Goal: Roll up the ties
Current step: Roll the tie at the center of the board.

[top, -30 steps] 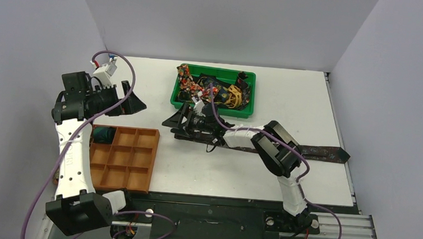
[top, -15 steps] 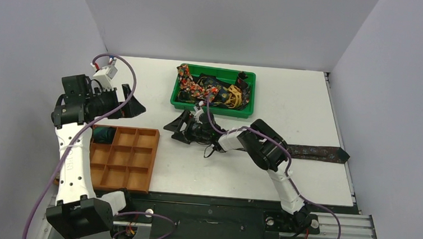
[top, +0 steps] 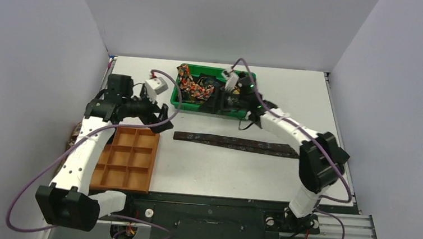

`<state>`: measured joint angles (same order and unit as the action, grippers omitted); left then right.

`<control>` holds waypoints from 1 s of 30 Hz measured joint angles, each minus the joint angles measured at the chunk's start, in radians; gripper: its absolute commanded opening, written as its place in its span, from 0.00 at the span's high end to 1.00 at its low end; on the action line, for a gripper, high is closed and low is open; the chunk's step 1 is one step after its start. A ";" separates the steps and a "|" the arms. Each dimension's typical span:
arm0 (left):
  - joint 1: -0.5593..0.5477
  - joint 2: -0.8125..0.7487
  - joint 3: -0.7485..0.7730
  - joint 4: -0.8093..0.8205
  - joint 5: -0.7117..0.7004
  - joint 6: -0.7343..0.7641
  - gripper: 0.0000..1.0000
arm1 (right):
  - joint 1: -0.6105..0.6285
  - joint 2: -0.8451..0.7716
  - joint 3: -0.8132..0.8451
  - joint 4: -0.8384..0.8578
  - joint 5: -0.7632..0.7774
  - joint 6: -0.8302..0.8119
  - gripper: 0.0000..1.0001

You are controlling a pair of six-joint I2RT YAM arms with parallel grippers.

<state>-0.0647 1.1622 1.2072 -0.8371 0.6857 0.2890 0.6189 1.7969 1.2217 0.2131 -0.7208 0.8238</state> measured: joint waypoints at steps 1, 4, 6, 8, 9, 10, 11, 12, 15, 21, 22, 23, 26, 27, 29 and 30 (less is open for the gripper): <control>-0.034 0.016 -0.001 0.004 0.000 0.040 0.03 | -0.040 -0.039 0.023 -0.105 -0.002 -0.125 0.47; -0.153 0.095 -0.008 0.030 -0.019 0.203 0.03 | -0.198 -0.155 0.065 -0.465 0.034 -0.574 0.47; -0.242 0.142 -0.037 0.071 -0.041 0.306 0.03 | -0.292 -0.211 0.048 -0.674 0.085 -0.826 0.47; -0.317 0.183 -0.069 0.111 -0.063 0.381 0.03 | -0.361 -0.243 0.011 -0.824 0.143 -1.027 0.47; -0.357 0.211 -0.081 0.137 -0.074 0.413 0.03 | -0.392 -0.254 -0.015 -0.892 0.177 -1.133 0.47; -0.389 0.247 -0.088 0.163 -0.081 0.436 0.03 | -0.417 -0.258 -0.041 -0.950 0.214 -1.226 0.47; -0.420 0.286 -0.088 0.188 -0.088 0.454 0.03 | -0.433 -0.258 -0.065 -0.997 0.248 -1.313 0.47; -0.440 0.323 -0.087 0.214 -0.093 0.462 0.03 | -0.443 -0.258 -0.088 -1.028 0.277 -1.381 0.47; -0.497 0.463 -0.069 0.294 -0.114 0.483 0.03 | -0.447 -0.254 -0.135 -1.092 0.336 -1.555 0.47; -0.547 0.623 -0.063 0.431 -0.154 0.525 0.03 | -0.447 -0.227 -0.164 -1.098 0.380 -1.778 0.42; -0.552 0.639 -0.058 0.446 -0.159 0.533 0.03 | -0.447 -0.219 -0.172 -1.091 0.388 -1.810 0.41; -0.555 0.652 -0.051 0.454 -0.161 0.536 0.03 | -0.446 -0.211 -0.179 -1.087 0.395 -1.831 0.40; -0.563 0.706 -0.015 0.490 -0.170 0.545 0.03 | -0.446 -0.175 -0.202 -1.074 0.418 -1.894 0.40; -0.564 0.722 -0.005 0.499 -0.174 0.547 0.02 | -0.446 -0.163 -0.208 -1.069 0.424 -1.912 0.40; -0.569 0.748 0.010 0.506 -0.189 0.552 0.00 | -0.446 -0.150 -0.220 -1.055 0.434 -1.939 0.42; -0.571 0.759 0.017 0.505 -0.197 0.555 0.03 | -0.446 -0.147 -0.226 -1.049 0.438 -1.950 0.44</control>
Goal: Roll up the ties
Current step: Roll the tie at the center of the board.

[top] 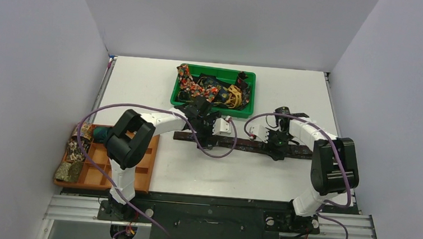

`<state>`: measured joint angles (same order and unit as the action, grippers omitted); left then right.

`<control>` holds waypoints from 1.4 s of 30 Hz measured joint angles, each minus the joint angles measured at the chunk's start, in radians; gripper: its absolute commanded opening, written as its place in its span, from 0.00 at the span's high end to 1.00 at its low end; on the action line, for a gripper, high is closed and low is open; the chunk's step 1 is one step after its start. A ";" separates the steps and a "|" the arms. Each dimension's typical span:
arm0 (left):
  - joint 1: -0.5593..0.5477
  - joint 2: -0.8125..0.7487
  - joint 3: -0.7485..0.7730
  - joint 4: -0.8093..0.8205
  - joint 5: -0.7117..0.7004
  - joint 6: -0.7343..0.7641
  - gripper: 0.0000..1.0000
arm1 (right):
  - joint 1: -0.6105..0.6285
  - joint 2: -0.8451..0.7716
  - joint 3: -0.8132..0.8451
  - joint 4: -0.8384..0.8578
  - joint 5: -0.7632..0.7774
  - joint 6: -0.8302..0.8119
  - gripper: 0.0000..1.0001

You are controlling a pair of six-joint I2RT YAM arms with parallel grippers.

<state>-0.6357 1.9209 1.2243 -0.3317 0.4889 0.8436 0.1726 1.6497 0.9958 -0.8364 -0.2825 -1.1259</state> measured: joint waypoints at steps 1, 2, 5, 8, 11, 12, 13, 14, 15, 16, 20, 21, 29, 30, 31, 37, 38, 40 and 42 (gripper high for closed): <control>-0.003 0.008 0.005 0.000 -0.007 0.004 0.10 | 0.000 0.002 -0.009 0.010 0.008 -0.015 0.49; -0.006 0.012 0.006 -0.001 -0.010 0.007 0.18 | 0.000 0.002 -0.017 0.018 0.014 -0.028 0.52; -0.018 0.013 0.011 -0.012 -0.014 0.032 0.35 | 0.000 0.003 -0.029 0.041 0.037 -0.060 0.61; -0.038 0.013 0.010 -0.023 -0.019 0.056 0.53 | -0.003 0.003 -0.032 0.051 0.059 -0.093 0.66; -0.057 0.011 0.002 -0.018 -0.022 0.057 0.62 | -0.014 0.002 -0.036 0.055 0.074 -0.125 0.69; -0.062 0.011 0.001 -0.018 -0.022 0.056 0.65 | -0.020 0.000 -0.038 0.055 0.077 -0.137 0.70; -0.068 0.011 0.001 -0.019 -0.022 0.055 0.67 | -0.027 -0.003 -0.042 0.057 0.081 -0.151 0.71; -0.075 0.011 0.001 -0.019 -0.023 0.055 0.71 | -0.033 -0.007 -0.047 0.059 0.085 -0.163 0.72; -0.081 0.011 0.001 -0.019 -0.023 0.051 0.71 | -0.040 -0.011 -0.052 0.060 0.088 -0.177 0.72; -0.086 0.011 0.001 -0.019 -0.023 0.049 0.73 | -0.047 -0.015 -0.057 0.061 0.092 -0.188 0.73; -0.111 0.011 -0.003 -0.012 -0.029 0.034 0.69 | -0.065 -0.027 -0.073 0.067 0.104 -0.226 0.73; -0.117 0.010 -0.003 -0.009 -0.031 0.028 0.58 | -0.070 -0.031 -0.077 0.070 0.106 -0.233 0.72; -0.108 -0.065 -0.068 0.019 -0.029 -0.126 0.22 | -0.125 -0.059 -0.097 0.057 0.121 -0.246 0.47; -0.094 -0.091 -0.078 0.023 -0.023 -0.169 0.21 | -0.134 -0.063 -0.095 0.043 0.114 -0.238 0.46; -0.074 -0.121 -0.088 0.029 -0.012 -0.227 0.19 | -0.141 -0.070 -0.088 0.025 0.105 -0.224 0.46; 0.161 -0.337 -0.152 0.084 0.063 -0.635 0.16 | -0.154 -0.155 0.048 -0.075 0.014 -0.074 0.40; 0.214 -0.368 -0.170 0.088 0.073 -0.700 0.16 | -0.154 -0.173 0.082 -0.084 -0.011 -0.029 0.40; 0.303 -0.406 -0.205 0.084 0.091 -0.812 0.18 | -0.154 -0.188 0.130 -0.096 -0.054 0.048 0.40; 0.372 -0.415 -0.240 0.064 0.109 -0.916 0.20 | -0.152 -0.189 0.180 -0.106 -0.106 0.148 0.40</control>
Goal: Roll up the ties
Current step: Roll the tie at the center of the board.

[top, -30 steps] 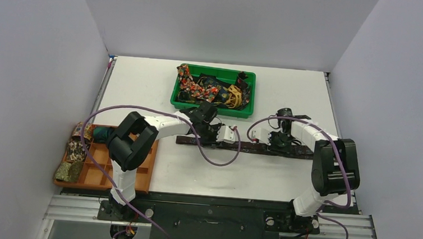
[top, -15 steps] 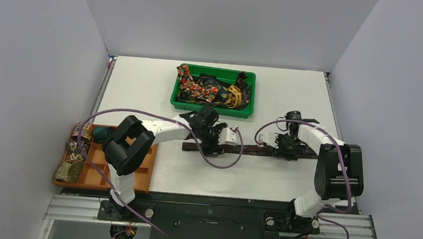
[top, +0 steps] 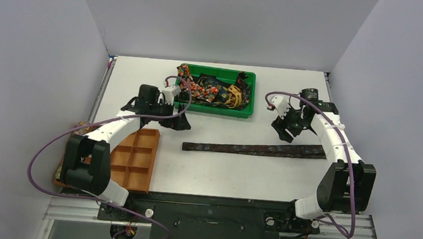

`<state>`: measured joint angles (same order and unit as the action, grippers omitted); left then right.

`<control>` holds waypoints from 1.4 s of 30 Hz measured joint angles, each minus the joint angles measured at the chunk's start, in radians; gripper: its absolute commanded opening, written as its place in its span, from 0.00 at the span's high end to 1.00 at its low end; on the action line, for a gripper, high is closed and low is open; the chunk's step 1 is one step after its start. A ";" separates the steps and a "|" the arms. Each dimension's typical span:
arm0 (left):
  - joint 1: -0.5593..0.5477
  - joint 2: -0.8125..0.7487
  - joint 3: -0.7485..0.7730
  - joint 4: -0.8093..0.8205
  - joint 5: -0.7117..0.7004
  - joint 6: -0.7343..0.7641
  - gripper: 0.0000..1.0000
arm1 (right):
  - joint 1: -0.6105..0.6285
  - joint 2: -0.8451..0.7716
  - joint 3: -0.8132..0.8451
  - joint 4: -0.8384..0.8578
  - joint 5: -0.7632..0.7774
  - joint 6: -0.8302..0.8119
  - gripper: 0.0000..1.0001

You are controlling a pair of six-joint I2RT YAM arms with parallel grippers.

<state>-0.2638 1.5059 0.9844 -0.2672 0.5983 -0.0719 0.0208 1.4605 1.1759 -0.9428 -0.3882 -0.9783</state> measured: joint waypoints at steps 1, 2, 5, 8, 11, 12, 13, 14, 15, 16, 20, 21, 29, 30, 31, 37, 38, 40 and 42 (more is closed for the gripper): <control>0.020 0.003 -0.020 -0.011 0.003 -0.045 0.22 | 0.001 0.005 0.021 -0.002 -0.026 0.052 0.40; 0.031 0.006 -0.037 -0.021 0.006 -0.079 0.27 | 0.005 0.011 0.039 -0.003 -0.051 0.107 0.40; 0.041 0.015 -0.111 -0.037 0.007 -0.188 0.35 | 0.013 0.045 0.075 -0.004 -0.111 0.254 0.41; 0.044 0.017 -0.161 -0.032 -0.004 -0.246 0.43 | 0.020 0.075 0.082 -0.003 -0.145 0.349 0.41; 0.056 0.039 -0.188 -0.018 -0.019 -0.291 0.48 | 0.020 0.088 0.082 -0.006 -0.160 0.404 0.41; 0.060 0.051 -0.192 -0.013 -0.021 -0.303 0.50 | 0.020 0.088 0.082 -0.006 -0.162 0.415 0.41; 0.063 0.063 -0.196 -0.008 -0.021 -0.314 0.51 | 0.020 0.087 0.083 -0.006 -0.163 0.424 0.41; 0.064 0.071 -0.198 -0.001 -0.021 -0.322 0.52 | 0.020 0.087 0.083 -0.006 -0.163 0.433 0.41; 0.065 0.081 -0.201 0.011 -0.018 -0.332 0.53 | 0.020 0.087 0.083 -0.006 -0.163 0.441 0.41; 0.065 0.091 -0.205 0.023 -0.016 -0.340 0.55 | 0.020 0.087 0.083 -0.008 -0.163 0.446 0.41; 0.065 0.129 -0.216 0.065 0.007 -0.365 0.65 | 0.020 0.087 0.083 -0.010 -0.162 0.462 0.41; 0.065 0.142 -0.217 0.080 0.018 -0.372 0.66 | 0.020 0.086 0.083 -0.010 -0.162 0.465 0.41; 0.065 0.226 -0.217 0.189 0.146 -0.415 0.79 | 0.020 0.086 0.083 -0.018 -0.151 0.469 0.41; 0.065 0.232 -0.222 0.201 0.154 -0.416 0.83 | 0.020 0.086 0.083 -0.019 -0.151 0.471 0.42; 0.066 0.232 -0.225 0.203 0.159 -0.421 0.90 | 0.020 0.086 0.083 -0.019 -0.151 0.472 0.42; 0.113 0.220 -0.243 0.178 0.177 -0.398 1.00 | 0.022 0.086 0.083 -0.020 -0.153 0.495 0.43; 0.130 0.207 -0.242 0.161 0.177 -0.385 1.00 | 0.027 0.086 0.083 -0.020 -0.156 0.502 0.44; 0.163 0.172 -0.234 0.103 0.174 -0.352 1.00 | 0.032 0.086 0.083 -0.020 -0.161 0.518 0.44; 0.184 0.140 -0.212 0.043 0.168 -0.317 1.00 | 0.045 0.086 0.083 -0.020 -0.169 0.535 0.44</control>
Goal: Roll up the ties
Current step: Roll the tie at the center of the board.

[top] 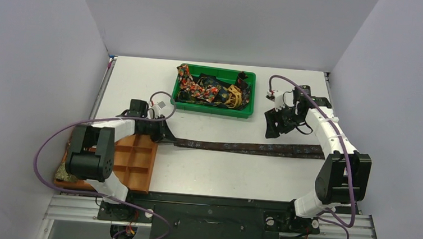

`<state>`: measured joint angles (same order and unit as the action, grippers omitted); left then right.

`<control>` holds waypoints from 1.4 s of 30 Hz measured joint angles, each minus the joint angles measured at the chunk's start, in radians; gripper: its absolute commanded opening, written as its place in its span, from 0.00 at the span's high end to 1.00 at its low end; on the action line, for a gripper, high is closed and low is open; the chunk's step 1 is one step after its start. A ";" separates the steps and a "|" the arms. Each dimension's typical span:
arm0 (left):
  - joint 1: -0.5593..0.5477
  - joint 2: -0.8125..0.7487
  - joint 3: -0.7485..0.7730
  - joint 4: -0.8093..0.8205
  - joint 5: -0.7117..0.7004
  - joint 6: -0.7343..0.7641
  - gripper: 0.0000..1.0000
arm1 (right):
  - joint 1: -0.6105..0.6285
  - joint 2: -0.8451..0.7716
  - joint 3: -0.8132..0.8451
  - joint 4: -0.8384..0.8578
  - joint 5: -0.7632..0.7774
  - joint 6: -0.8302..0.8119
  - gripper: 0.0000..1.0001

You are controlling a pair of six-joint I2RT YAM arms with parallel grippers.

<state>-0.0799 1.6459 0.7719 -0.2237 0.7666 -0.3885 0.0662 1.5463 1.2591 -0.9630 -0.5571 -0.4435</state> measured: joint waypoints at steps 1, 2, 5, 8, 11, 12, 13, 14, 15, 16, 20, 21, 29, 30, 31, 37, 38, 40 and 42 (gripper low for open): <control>0.004 -0.011 0.012 -0.021 -0.002 0.010 1.00 | 0.006 0.000 0.000 0.000 -0.004 0.008 0.44; 0.003 -0.022 0.027 -0.042 -0.004 0.019 1.00 | 0.014 0.000 0.000 0.001 -0.011 0.019 0.44; -0.023 -0.055 0.064 -0.079 -0.004 0.029 1.00 | 0.035 0.002 0.000 0.001 -0.039 0.055 0.45; -0.082 -0.062 0.100 -0.082 0.002 0.018 1.00 | 0.045 0.019 0.002 0.001 -0.074 0.094 0.46; -0.161 -0.059 0.124 -0.067 0.011 -0.011 1.00 | 0.045 0.055 0.009 0.001 -0.106 0.132 0.47; -0.196 -0.051 0.138 -0.054 0.018 -0.024 1.00 | 0.045 0.070 0.011 0.002 -0.116 0.145 0.48; -0.215 -0.043 0.147 -0.043 0.023 -0.034 1.00 | 0.045 0.084 0.012 0.004 -0.126 0.158 0.48; -0.242 -0.031 0.159 -0.023 0.027 -0.054 1.00 | 0.045 0.092 0.012 0.004 -0.133 0.167 0.49; -0.266 -0.016 0.171 0.001 0.030 -0.072 1.00 | 0.045 0.101 0.012 0.004 -0.141 0.177 0.50; -0.286 0.002 0.183 0.025 0.032 -0.090 1.00 | 0.045 0.109 0.012 0.004 -0.148 0.185 0.51; -0.352 0.082 0.229 0.128 0.034 -0.158 1.00 | 0.045 0.133 0.013 0.005 -0.177 0.208 0.55; -0.368 0.106 0.244 0.151 0.034 -0.174 1.00 | 0.045 0.142 0.013 0.005 -0.183 0.214 0.58; -0.458 0.246 0.362 0.261 0.035 -0.248 1.00 | 0.047 0.234 0.013 0.008 -0.197 0.225 0.67; -0.467 0.262 0.376 0.275 0.035 -0.257 1.00 | 0.047 0.248 0.013 0.008 -0.201 0.225 0.67; -0.475 0.278 0.388 0.289 0.035 -0.264 1.00 | 0.047 0.259 0.013 0.010 -0.206 0.229 0.67; -0.517 0.347 0.409 0.363 0.035 -0.318 0.75 | 0.054 0.288 0.014 0.031 -0.245 0.261 0.67; -0.522 0.355 0.410 0.370 0.035 -0.325 0.69 | 0.056 0.291 0.014 0.036 -0.252 0.269 0.67; -0.531 0.375 0.410 0.388 0.038 -0.342 0.66 | 0.062 0.296 0.014 0.045 -0.264 0.281 0.66; -0.536 0.394 0.410 0.403 0.043 -0.357 0.66 | 0.076 0.301 0.014 0.058 -0.272 0.297 0.66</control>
<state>-0.6163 2.0399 1.1816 0.1791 0.8097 -0.7452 0.1417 1.8473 1.2736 -0.9054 -0.8288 -0.1467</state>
